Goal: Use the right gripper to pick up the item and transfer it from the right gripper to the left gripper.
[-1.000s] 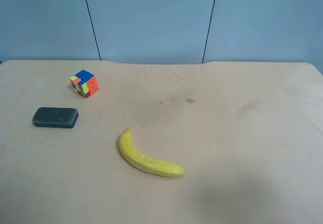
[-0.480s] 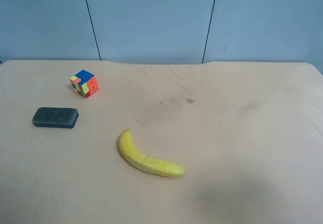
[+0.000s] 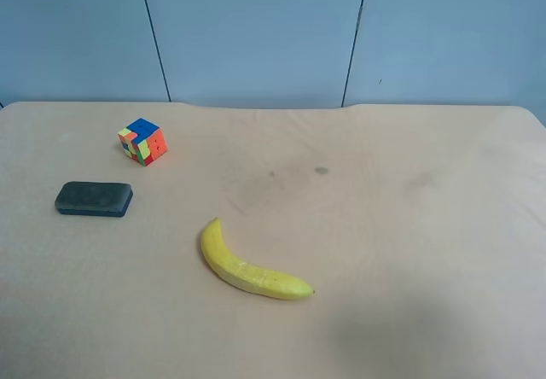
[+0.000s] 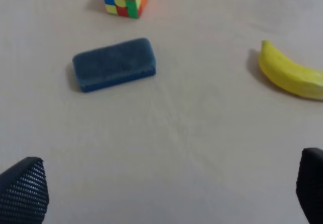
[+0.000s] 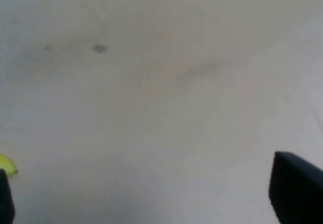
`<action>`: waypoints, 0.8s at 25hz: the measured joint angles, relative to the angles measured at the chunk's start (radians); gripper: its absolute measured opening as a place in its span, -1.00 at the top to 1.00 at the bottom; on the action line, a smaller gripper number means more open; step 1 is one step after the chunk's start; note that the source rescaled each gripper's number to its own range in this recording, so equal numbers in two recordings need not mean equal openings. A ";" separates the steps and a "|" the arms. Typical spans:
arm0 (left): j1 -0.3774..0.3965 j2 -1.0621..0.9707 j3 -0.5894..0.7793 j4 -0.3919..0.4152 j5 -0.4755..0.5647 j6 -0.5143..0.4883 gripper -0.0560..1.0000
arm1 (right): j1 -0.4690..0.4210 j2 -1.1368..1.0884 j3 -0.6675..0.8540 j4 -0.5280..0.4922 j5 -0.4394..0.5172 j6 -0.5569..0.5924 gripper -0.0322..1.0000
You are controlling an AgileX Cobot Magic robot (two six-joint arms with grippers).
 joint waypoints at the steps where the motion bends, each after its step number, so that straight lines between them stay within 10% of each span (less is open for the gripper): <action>1: 0.000 0.000 0.011 0.006 -0.019 0.000 -0.98 | 0.000 0.000 0.000 0.000 0.000 0.000 -1.00; 12: 0.008 0.000 0.019 0.013 -0.042 -0.002 -0.99 | -0.035 0.000 0.000 0.000 0.000 0.000 -1.00; 20: 0.165 0.000 0.019 0.014 -0.042 -0.002 -0.99 | -0.132 0.000 0.000 0.000 0.000 0.000 -1.00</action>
